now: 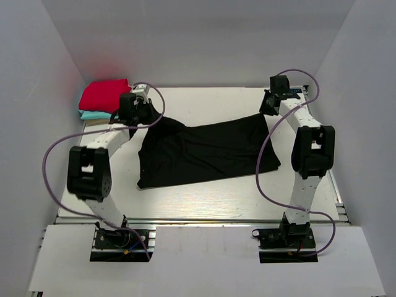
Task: Fold and stack the t-shirts
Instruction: Fold the other side of the tshirt into a rectangle
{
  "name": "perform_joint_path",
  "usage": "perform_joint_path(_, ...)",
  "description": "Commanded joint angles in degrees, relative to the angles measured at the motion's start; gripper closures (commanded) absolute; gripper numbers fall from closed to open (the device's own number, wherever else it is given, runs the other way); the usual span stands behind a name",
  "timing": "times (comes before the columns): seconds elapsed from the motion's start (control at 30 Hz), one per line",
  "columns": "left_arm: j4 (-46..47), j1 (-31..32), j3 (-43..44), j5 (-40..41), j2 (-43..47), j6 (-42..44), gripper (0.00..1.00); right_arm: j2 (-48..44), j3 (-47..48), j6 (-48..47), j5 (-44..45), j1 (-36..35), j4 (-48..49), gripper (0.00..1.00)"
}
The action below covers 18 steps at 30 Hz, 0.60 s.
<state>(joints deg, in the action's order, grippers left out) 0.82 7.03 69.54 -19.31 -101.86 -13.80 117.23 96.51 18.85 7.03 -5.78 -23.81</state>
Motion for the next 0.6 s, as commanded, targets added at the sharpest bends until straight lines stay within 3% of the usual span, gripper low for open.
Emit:
perform_joint_path(0.0,2.8,0.6,-7.8,-2.3,12.0,-1.9,1.0,-5.0,-1.6,-0.6,1.3,0.8,0.8,1.0)
perform_joint_path(0.17,4.8,0.6,-23.0,-1.3,25.4,-7.3,1.0,-7.6,-4.7,-0.4,0.0,1.5,0.6,1.0)
perform_joint_path(0.57,-0.8,0.6,-47.5,-4.8,49.6,-11.9,1.0,-13.2,-14.5,-0.7,-4.8,2.7,2.8,1.0)
